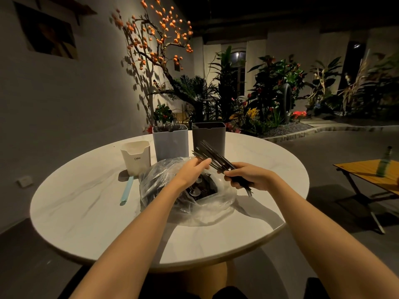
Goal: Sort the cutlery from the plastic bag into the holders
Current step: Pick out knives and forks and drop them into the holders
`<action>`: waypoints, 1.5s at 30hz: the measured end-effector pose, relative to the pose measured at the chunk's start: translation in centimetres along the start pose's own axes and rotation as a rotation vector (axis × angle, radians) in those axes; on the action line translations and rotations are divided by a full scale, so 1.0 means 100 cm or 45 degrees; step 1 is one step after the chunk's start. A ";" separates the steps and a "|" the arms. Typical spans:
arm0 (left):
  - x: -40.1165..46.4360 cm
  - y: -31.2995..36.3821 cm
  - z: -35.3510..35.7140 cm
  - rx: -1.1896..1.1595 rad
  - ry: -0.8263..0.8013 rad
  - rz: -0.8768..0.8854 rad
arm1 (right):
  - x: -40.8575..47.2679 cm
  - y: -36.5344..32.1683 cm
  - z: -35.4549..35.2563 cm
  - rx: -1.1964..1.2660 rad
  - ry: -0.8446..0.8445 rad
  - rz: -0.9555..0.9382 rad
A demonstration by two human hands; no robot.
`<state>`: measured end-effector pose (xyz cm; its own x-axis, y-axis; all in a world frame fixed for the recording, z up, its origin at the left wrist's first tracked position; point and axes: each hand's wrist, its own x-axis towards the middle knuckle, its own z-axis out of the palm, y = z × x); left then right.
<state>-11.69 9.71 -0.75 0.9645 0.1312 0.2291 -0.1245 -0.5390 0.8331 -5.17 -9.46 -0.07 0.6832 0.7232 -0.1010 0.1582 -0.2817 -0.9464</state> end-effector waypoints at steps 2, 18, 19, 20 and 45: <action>0.006 0.003 0.000 0.030 0.034 0.028 | 0.006 -0.003 0.001 -0.005 0.051 -0.035; 0.066 0.006 0.000 -0.245 0.233 0.001 | 0.056 -0.020 -0.012 0.055 -0.011 -0.164; 0.070 0.006 -0.001 -0.290 0.228 -0.002 | 0.060 -0.023 -0.015 0.046 -0.005 -0.173; 0.074 0.006 -0.003 -0.340 0.224 -0.003 | 0.064 -0.025 -0.018 0.035 0.009 -0.185; 0.094 -0.035 0.007 -0.659 0.216 -0.159 | 0.095 0.018 -0.009 0.110 0.109 -0.167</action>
<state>-2.07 12.26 -1.85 0.9336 0.3231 0.1547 -0.1508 -0.0374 0.9879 2.27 -3.71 -2.42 0.7196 0.6927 0.0481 0.1907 -0.1306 -0.9729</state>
